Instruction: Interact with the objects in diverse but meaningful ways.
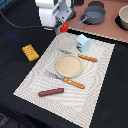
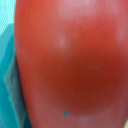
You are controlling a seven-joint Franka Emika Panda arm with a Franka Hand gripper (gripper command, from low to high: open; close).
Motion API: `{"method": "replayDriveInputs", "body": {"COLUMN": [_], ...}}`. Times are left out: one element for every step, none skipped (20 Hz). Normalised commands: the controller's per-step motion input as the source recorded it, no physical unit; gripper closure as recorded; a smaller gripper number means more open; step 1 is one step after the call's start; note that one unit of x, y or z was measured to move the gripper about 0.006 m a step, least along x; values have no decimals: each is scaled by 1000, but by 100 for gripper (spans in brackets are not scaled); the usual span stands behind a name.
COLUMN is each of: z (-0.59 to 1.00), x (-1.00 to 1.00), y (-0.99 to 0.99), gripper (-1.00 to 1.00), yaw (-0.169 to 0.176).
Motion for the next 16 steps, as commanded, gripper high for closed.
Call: {"method": "replayDriveInputs", "body": {"z": [123, 143, 146, 174, 169, 186, 197, 206, 203, 180, 131, 74, 29, 37, 0, 0], "x": [866, 854, 857, 863, 834, 811, 811, 809, 794, 766, 729, 717, 717, 743, 746, 746], "y": [-354, -363, -360, -366, -400, -443, -449, -457, -466, -477, -491, -511, -529, -517, -514, -511], "gripper": [100, 100, 100, 100, 100, 100, 100, 100, 100, 100, 100, 100, 100, 100, 100, 100], "yaw": [-20, -15, -13, -4, -2, 0, 0, 0, -11, -32, -48, -48, -42, -31, -27, -32]}}
